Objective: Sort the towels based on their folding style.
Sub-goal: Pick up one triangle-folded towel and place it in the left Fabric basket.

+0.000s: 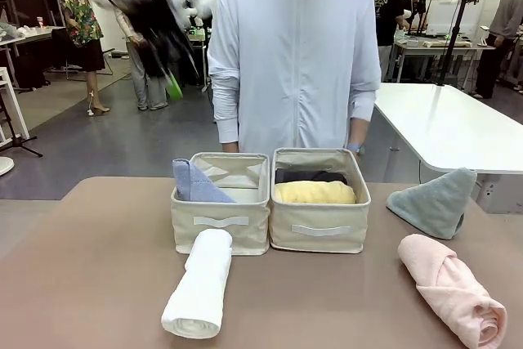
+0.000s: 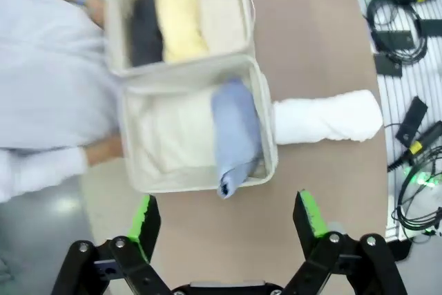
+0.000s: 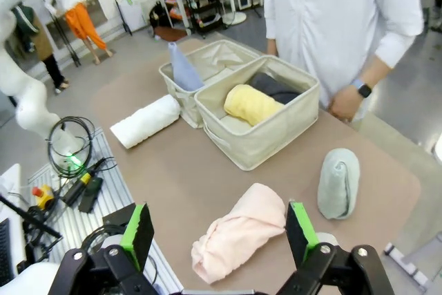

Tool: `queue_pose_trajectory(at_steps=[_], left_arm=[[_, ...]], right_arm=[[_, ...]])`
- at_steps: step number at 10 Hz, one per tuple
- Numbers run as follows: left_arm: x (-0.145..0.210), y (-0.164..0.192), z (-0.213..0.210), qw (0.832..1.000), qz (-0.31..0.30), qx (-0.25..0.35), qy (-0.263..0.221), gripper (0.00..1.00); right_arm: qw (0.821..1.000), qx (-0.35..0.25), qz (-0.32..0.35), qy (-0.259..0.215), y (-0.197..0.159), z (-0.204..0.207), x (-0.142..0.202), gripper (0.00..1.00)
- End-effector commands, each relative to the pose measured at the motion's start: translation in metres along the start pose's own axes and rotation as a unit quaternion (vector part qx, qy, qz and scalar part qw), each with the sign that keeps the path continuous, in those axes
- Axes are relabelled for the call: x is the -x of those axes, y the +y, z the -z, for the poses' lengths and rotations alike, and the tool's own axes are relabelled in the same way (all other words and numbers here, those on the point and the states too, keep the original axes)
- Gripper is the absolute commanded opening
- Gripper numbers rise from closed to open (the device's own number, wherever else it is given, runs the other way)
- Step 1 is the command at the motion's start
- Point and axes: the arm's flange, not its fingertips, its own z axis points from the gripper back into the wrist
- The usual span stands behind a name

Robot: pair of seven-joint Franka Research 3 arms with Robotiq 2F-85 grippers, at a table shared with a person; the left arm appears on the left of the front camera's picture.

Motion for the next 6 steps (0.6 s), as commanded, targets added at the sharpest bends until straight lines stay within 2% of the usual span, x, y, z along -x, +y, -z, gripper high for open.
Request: queue_pose_trajectory(at_steps=[1, 2, 3, 6], left_arm=[[0.093, -0.028, -0.046, 0.993, -0.027, 0.007, -0.110, 1.00], [0.141, -0.033, -0.068, 0.985, -0.040, 0.009, -0.165, 1.00], [0.179, -0.042, -0.082, 0.977, -0.049, -0.016, -0.208, 1.00], [0.269, -0.056, -0.082, 0.953, -0.096, -0.021, -0.287, 1.00]], right_arm=[[1.000, -0.005, -0.009, -0.014, -0.001, 0.000, -0.002, 1.00], [1.000, -0.005, -0.009, -0.014, -0.001, 0.000, -0.002, 1.00], [1.000, -0.005, -0.009, -0.014, -0.001, 0.000, -0.002, 1.00], [1.000, -0.005, -0.009, -0.014, -0.001, 0.000, -0.002, 1.00]])
